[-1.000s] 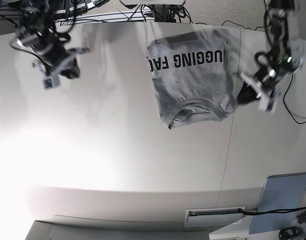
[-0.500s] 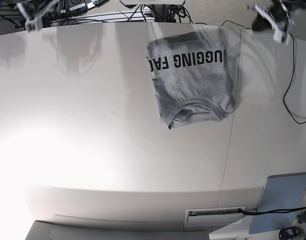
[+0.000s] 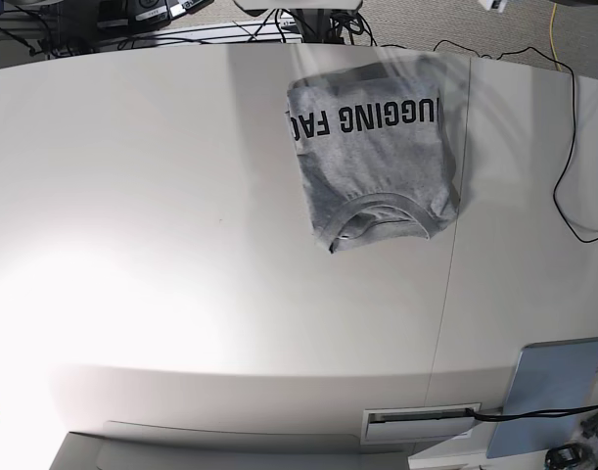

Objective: Fold the T-shirt properly

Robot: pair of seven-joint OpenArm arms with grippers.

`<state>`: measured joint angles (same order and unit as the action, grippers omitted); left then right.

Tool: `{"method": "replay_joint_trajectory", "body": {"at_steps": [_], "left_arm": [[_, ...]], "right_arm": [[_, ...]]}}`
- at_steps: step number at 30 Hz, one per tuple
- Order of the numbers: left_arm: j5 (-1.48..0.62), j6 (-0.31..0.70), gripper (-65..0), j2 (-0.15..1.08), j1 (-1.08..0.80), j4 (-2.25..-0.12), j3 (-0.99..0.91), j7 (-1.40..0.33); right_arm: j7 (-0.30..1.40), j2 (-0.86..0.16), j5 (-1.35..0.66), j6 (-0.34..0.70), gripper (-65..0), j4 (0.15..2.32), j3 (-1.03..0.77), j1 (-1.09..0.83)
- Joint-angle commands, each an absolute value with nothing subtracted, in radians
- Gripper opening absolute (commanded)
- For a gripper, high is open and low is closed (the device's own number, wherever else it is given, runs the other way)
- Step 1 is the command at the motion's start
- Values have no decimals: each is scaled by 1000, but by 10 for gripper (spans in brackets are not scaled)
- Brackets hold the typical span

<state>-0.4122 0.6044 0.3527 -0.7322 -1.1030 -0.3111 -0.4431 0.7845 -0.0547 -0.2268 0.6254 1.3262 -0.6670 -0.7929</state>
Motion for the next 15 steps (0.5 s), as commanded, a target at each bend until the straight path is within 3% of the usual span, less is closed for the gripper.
{"method": "replay_joint_trajectory", "body": {"at_steps": [1,6,11,15], "left_arm": [[-418,611,-611,363,-721,-1058,-298,-442],[-419,530,-472,362,-564,-812,-223,-311],[-337,438,-468,326,-393,-632,-153,-270],[-275,376,-468,266,-268,-503,-140,-268]], "right_arm": [[754,-89,-210,632,-571,1256,-674,-778],[606,-184,-131,666,-571,862,-674,-591],[460,-261,-84,666,-571,593,-674,-426],[450,-263,-54,666,-571,524,-674,-325]]}}
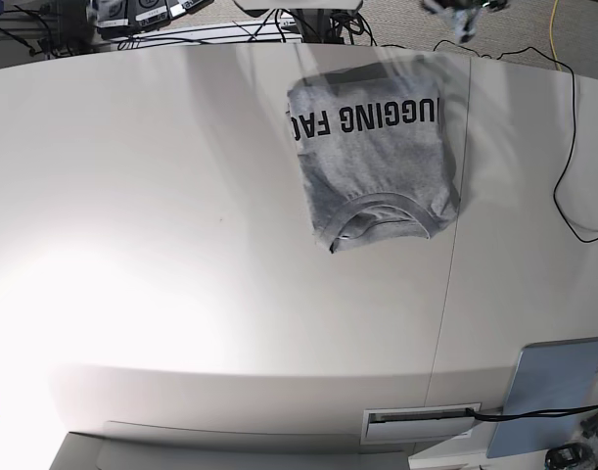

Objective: Fold the T-shirt properly

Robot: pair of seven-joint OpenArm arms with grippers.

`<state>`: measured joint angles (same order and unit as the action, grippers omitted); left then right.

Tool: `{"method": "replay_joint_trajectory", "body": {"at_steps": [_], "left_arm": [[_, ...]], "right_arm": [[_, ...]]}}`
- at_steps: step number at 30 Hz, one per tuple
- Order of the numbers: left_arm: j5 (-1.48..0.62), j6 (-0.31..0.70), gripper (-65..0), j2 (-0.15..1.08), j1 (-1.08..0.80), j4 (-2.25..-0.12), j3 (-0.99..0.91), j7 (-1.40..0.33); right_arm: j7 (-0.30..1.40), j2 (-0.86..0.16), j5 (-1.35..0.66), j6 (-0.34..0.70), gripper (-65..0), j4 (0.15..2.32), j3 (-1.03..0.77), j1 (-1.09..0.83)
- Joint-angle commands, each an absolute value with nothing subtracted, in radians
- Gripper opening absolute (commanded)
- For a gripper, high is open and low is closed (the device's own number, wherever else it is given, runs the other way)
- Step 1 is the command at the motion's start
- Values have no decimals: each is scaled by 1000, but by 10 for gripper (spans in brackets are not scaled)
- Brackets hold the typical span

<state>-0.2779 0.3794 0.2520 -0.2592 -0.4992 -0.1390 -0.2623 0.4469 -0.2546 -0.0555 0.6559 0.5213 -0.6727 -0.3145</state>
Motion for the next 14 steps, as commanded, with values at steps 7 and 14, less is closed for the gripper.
{"method": "replay_joint_trajectory", "body": {"at_steps": [7,14], "left_arm": [[-227,373,-468,205,-134,-347,-140,-249],[-227,351,-468,197,-110,-318,-140,-235]], "right_arm": [[445,-252,13,666,-571,515,-674,-270],[441,-252,12,666,-571,515,-674,-269]]}}
